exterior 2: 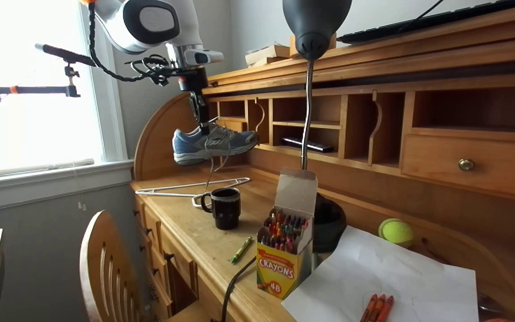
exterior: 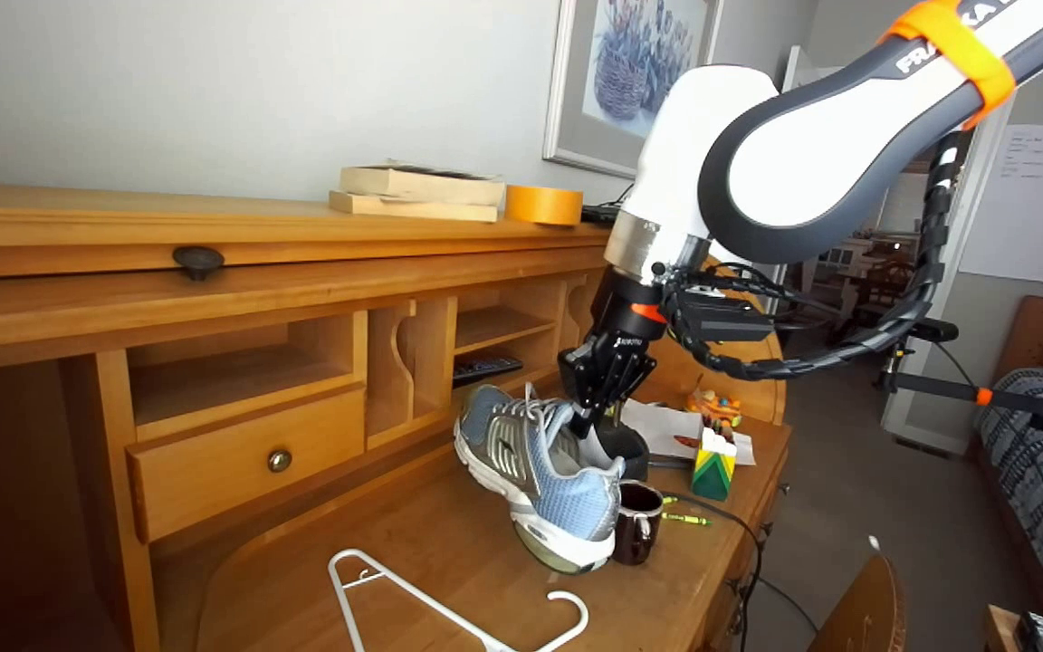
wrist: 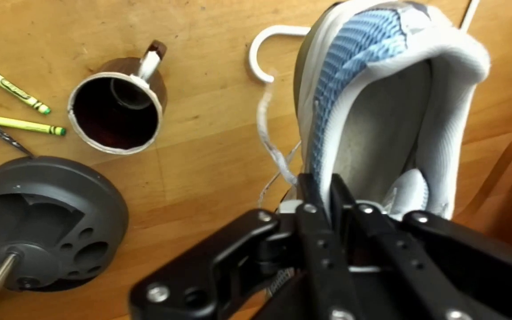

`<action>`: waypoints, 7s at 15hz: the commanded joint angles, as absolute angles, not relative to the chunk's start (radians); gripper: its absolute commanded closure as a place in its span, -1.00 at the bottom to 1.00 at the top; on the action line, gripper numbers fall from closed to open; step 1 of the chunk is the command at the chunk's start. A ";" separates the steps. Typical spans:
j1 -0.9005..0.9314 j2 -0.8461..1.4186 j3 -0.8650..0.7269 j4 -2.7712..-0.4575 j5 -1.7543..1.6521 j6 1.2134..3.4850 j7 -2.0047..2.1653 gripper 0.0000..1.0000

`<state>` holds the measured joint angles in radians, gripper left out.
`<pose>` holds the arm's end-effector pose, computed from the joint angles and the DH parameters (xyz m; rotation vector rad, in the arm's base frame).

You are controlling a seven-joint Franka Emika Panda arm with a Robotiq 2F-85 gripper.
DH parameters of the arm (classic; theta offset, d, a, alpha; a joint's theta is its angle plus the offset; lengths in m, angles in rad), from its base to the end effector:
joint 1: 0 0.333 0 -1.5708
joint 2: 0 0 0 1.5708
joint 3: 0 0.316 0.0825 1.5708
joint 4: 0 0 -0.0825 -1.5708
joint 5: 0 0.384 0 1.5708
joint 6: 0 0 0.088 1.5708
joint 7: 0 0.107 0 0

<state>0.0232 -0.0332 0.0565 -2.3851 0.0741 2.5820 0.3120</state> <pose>0.5113 0.0395 0.3556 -3.0035 0.4392 -0.3307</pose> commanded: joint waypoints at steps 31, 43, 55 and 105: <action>-0.111 -0.051 -0.072 -2.420 0.223 2.396 -0.129 -1.00; -0.173 -0.070 -0.192 -2.589 0.045 2.416 -0.404 -1.00; -0.193 -0.028 -0.220 -2.577 0.044 2.435 -0.464 -1.00; -0.275 0.236 -0.113 -2.498 -0.115 2.687 -0.627 0.95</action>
